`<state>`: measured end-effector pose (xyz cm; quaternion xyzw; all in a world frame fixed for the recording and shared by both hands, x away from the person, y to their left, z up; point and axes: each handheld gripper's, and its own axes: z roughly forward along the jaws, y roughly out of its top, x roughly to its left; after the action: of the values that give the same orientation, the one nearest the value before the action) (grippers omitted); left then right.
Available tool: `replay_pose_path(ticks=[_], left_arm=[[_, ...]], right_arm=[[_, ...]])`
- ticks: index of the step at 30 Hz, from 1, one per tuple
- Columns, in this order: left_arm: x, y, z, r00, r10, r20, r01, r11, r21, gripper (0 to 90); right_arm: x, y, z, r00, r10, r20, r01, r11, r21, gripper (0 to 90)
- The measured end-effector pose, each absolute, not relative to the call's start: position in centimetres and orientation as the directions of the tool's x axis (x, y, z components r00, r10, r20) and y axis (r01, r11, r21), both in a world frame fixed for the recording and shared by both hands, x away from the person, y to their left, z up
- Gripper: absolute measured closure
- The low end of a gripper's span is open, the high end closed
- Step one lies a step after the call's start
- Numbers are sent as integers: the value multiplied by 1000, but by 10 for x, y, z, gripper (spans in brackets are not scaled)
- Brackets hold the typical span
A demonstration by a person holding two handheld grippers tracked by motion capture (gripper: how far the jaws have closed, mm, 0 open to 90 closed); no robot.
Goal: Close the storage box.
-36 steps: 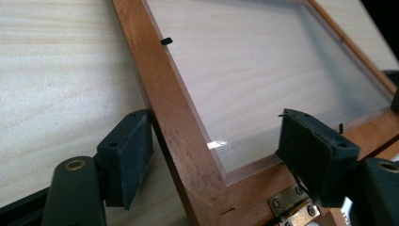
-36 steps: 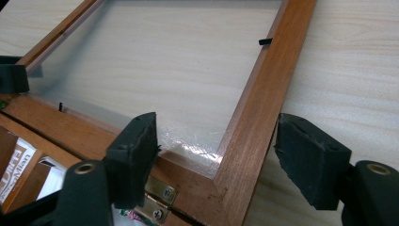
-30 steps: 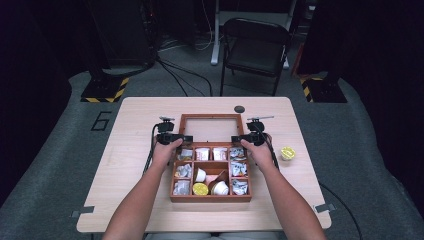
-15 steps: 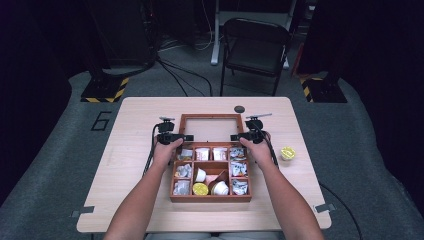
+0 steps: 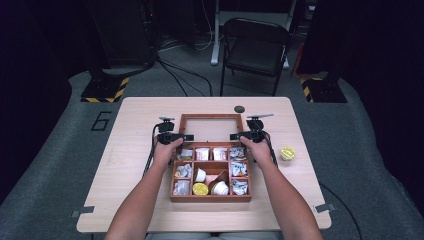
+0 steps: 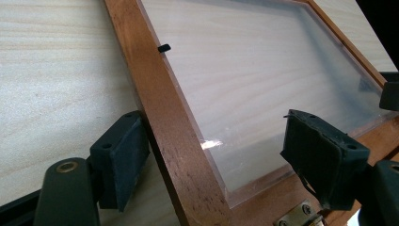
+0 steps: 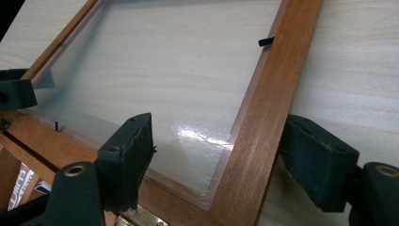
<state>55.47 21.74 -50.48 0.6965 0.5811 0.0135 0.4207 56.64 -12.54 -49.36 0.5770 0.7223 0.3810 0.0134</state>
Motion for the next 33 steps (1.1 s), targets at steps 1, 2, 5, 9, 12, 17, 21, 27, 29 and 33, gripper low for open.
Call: replay_pose_path(ticks=[1,2,5,9,12,17,21,27,29,33], left_arm=[[555,218,-505,327,819,-471,798,28,603,231],[555,218,-505,327,819,-471,798,28,603,231],[555,218,-505,331,820,-467,797,22,604,231],[555,218,-505,318,818,-480,800,40,599,240],[555,218,-502,314,821,-477,789,53,612,262],[554,220,-498,307,819,-485,775,80,626,301],[552,221,-493,318,818,-480,760,83,645,307],[547,222,-482,347,818,-459,730,72,680,311],[545,222,-479,355,815,-458,723,71,687,311],[540,225,-470,374,802,-466,708,78,702,314]], right_arm=[[566,-125,-493,-334,844,421,825,46,563,261],[566,-125,-493,-333,844,421,825,45,563,261],[566,-125,-493,-333,845,419,825,46,563,262],[566,-125,-492,-331,848,414,821,43,569,272],[565,-126,-489,-323,847,421,820,29,571,307],[564,-128,-485,-331,848,415,802,20,598,323],[562,-127,-478,-339,851,402,779,15,626,323],[557,-128,-469,-354,845,401,759,8,652,327],[555,-129,-465,-353,844,404,754,1,657,327],[548,-130,-454,-374,836,401,731,0,682,327]])
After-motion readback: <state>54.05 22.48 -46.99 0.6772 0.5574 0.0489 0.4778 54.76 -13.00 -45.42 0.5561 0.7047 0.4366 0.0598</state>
